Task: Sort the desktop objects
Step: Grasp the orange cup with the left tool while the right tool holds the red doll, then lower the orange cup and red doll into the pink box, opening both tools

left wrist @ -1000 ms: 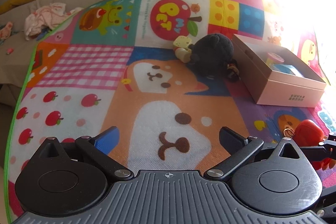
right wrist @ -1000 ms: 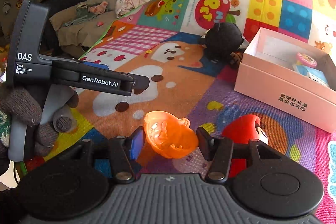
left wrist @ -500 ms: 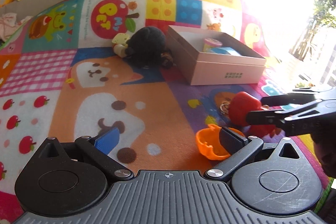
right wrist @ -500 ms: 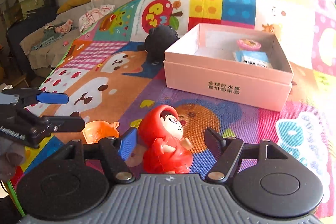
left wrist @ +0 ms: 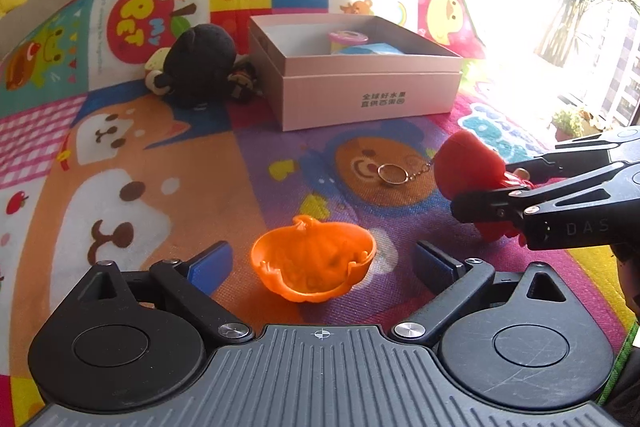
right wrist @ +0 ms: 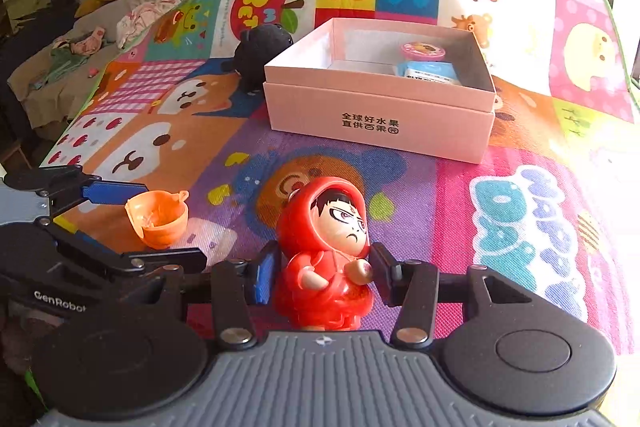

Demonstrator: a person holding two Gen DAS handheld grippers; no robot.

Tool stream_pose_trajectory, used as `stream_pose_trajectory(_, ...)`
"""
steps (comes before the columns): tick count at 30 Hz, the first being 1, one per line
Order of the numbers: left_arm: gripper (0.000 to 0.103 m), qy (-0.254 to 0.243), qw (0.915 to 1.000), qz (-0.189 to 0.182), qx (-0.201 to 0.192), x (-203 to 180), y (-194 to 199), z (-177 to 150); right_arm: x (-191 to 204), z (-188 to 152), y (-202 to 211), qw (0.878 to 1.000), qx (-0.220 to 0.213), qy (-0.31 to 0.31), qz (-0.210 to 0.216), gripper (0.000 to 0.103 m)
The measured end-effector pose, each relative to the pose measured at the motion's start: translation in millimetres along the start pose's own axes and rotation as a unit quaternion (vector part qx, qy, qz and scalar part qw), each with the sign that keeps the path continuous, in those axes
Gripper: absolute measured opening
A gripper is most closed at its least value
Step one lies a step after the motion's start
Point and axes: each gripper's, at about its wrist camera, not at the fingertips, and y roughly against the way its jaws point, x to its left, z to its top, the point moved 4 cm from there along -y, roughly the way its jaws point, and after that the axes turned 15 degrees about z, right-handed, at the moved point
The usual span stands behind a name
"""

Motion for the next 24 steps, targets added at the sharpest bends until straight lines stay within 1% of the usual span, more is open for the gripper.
stream_pose_trajectory(3, 0.079, -0.006, 1.0000, 0.007, 0.001, -3, 0, 1, 2, -3, 8, 1.000, -0.002, 0.003, -0.003, 0.048)
stream_pose_trajectory(4, 0.077, -0.008, 0.9999, 0.010, 0.000, -4, 0, 1, 3, -4, 11, 1.000, -0.004, 0.002, -0.004, 0.048)
stream_pose_trajectory(5, 0.072, -0.011, 0.9999, 0.011, -0.001, -5, 1, 0, 3, -3, 13, 1.000, -0.006, 0.002, -0.005, 0.048)
stream_pose_trajectory(6, 0.064, -0.014, 0.9998, 0.010, -0.002, -6, 3, 0, 3, -3, 16, 1.000, -0.009, 0.001, -0.006, 0.048)
stream_pose_trajectory(9, 0.064, -0.022, 0.9997, -0.001, -0.009, -8, 11, 0, 3, 1, 23, 1.000, -0.018, -0.002, -0.007, 0.048)
stream_pose_trajectory(13, 0.064, -0.025, 0.9986, -0.025, -0.038, -11, 28, 9, 0, 18, 39, 0.999, -0.046, -0.010, -0.005, 0.048)
stream_pose_trajectory(16, 0.064, -0.037, 0.9959, -0.023, -0.079, -12, 37, 35, -2, 49, 61, 0.995, -0.098, 0.004, -0.015, 0.048)
stream_pose_trajectory(19, 0.064, -0.043, 0.9901, -0.008, -0.133, -14, 35, 79, -9, 81, 79, 0.989, -0.144, 0.010, -0.028, 0.048)
stream_pose_trajectory(21, 0.064, -0.041, 0.9877, -0.002, -0.151, -16, 22, 104, -17, 97, 83, 0.986, -0.160, 0.004, -0.035, 0.048)
stream_pose_trajectory(22, 0.064, -0.034, 0.9875, 0.001, -0.154, -19, 8, 120, -21, 103, 84, 0.986, -0.165, -0.002, -0.037, 0.048)
stream_pose_trajectory(24, 0.064, -0.028, 0.9881, 0.001, -0.151, -24, -18, 141, -30, 112, 84, 0.984, -0.170, -0.014, -0.042, 0.048)
